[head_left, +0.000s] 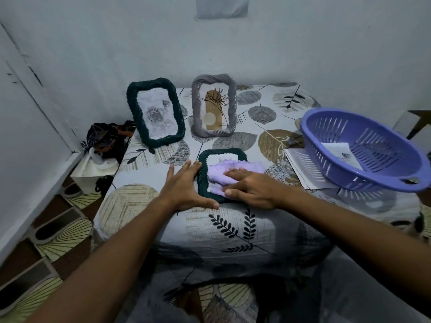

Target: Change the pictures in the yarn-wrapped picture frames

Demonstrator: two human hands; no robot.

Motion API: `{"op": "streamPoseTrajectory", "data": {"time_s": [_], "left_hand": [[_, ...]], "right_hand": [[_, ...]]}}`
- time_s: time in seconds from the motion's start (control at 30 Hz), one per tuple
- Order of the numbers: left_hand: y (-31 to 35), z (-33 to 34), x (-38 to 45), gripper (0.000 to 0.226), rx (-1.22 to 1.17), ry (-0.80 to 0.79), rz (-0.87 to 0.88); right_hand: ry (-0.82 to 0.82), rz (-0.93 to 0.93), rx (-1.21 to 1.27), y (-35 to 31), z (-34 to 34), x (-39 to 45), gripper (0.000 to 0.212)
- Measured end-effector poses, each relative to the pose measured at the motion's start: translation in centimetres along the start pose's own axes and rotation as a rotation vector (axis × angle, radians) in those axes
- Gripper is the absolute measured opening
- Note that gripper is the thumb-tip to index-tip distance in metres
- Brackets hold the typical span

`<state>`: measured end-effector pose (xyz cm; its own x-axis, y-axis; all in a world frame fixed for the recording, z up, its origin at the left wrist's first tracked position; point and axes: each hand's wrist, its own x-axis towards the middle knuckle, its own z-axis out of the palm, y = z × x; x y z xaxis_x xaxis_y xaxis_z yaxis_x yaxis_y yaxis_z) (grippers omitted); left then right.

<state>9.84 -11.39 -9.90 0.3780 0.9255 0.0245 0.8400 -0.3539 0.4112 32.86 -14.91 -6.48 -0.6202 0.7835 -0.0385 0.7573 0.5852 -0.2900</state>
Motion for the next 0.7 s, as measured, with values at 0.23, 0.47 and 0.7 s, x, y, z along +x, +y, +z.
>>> {"op": "streamPoseTrajectory", "data": {"time_s": [0.23, 0.47, 0.7], "left_hand": [[0.4, -0.3, -0.3, 0.144, -0.002, 0.011, -0.001], [0.6, -0.6, -0.6, 0.141, -0.015, -0.005, -0.006], [0.5, -0.6, -0.6, 0.138, -0.005, -0.005, 0.000]], "right_hand": [[-0.014, 0.005, 0.050, -0.6, 0.6, 0.5, 0.048], [-0.029, 0.044, -0.031, 3.1, -1.8, -2.3, 0.048], [0.031, 0.183, -0.100, 4.2, -1.5, 1.0, 0.060]]}}
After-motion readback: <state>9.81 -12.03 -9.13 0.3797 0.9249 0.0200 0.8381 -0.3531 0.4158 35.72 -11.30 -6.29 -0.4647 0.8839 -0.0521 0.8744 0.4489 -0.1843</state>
